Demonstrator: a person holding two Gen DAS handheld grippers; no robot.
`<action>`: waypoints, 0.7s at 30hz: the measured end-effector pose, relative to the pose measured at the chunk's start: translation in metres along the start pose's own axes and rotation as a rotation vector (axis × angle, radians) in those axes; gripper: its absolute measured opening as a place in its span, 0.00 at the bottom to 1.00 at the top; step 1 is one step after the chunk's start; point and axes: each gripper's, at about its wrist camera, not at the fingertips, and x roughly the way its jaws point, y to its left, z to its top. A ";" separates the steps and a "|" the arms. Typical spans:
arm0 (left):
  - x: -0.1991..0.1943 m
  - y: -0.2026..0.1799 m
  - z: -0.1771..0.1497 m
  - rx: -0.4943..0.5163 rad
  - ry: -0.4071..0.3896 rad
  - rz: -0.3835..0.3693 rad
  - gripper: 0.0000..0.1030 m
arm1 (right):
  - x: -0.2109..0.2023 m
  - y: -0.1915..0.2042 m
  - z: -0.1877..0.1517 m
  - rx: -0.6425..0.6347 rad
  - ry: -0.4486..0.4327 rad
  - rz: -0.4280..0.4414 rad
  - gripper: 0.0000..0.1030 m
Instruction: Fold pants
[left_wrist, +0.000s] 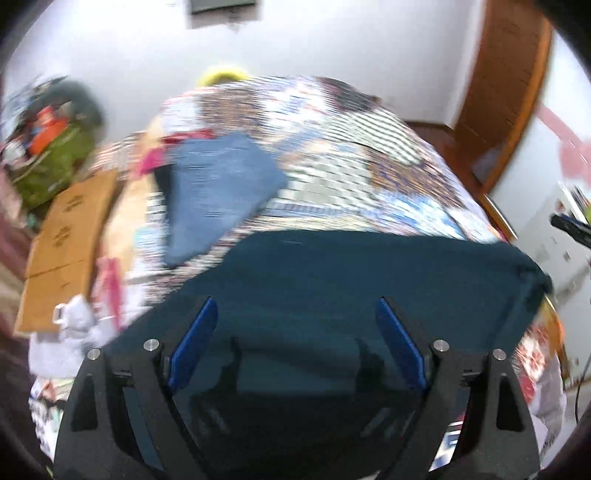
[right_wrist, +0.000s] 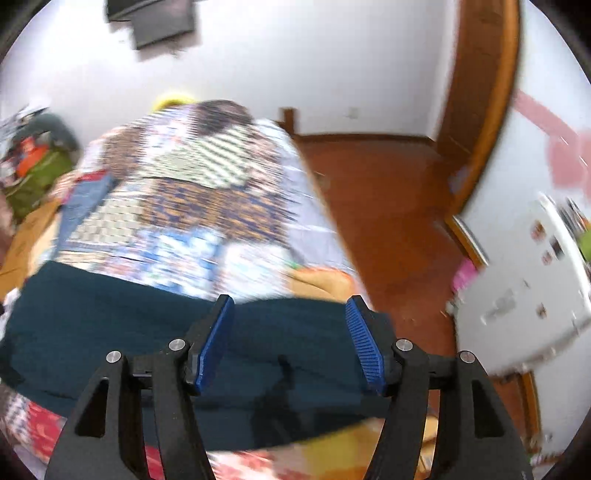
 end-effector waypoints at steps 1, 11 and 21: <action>-0.004 0.022 0.000 -0.035 -0.007 0.026 0.85 | 0.002 0.014 0.005 -0.018 -0.006 0.020 0.57; 0.000 0.200 -0.028 -0.277 0.025 0.221 0.85 | 0.035 0.167 0.041 -0.231 0.010 0.204 0.61; 0.080 0.279 -0.089 -0.475 0.227 0.146 0.85 | 0.091 0.292 0.049 -0.403 0.130 0.338 0.61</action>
